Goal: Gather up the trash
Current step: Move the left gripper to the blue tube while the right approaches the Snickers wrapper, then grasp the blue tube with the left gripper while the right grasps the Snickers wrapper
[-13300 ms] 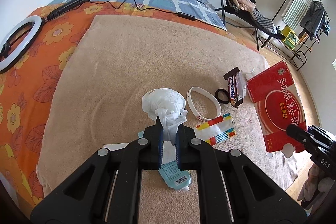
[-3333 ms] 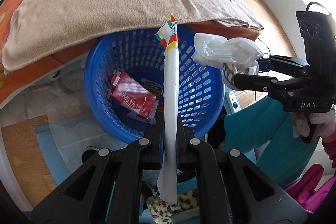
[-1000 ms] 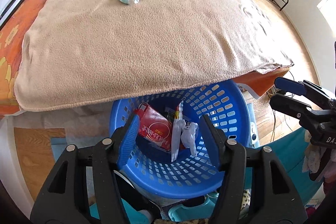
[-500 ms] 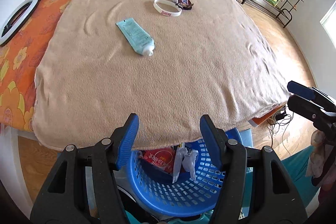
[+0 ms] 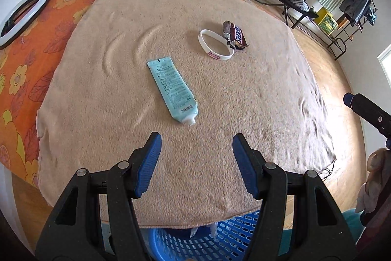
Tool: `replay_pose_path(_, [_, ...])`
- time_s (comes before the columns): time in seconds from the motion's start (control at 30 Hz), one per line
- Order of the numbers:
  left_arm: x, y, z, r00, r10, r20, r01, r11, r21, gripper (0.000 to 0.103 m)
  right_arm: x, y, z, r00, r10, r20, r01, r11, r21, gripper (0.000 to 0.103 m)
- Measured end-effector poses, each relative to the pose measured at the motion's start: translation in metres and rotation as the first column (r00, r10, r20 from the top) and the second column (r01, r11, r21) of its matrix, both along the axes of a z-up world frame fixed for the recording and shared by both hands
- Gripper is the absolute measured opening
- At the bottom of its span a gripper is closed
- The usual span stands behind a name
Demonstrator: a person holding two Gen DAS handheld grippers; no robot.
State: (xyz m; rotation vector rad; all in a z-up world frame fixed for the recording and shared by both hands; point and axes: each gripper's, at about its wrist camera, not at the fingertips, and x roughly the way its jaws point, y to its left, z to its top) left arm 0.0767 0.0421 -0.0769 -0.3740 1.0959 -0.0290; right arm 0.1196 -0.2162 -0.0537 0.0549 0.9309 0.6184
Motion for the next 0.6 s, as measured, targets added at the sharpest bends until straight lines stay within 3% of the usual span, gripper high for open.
replay_pose_path(0.23, [0.028, 0.014, -0.02, 0.998, 0.045, -0.051, -0.048, 0.997, -0.059, 0.062, 0.048, 0.02, 0.002, 1.0, -0.009, -0.015, 0.009, 1.0, 0.007, 0.072])
replay_pose_path(0.6, [0.057, 0.021, -0.041, 0.992, 0.092, -0.089, -0.096, 0.994, -0.046, 0.062, 0.124, 0.06, -0.028, 0.993, -0.025, -0.117, 0.026, 1.0, 0.008, 0.072])
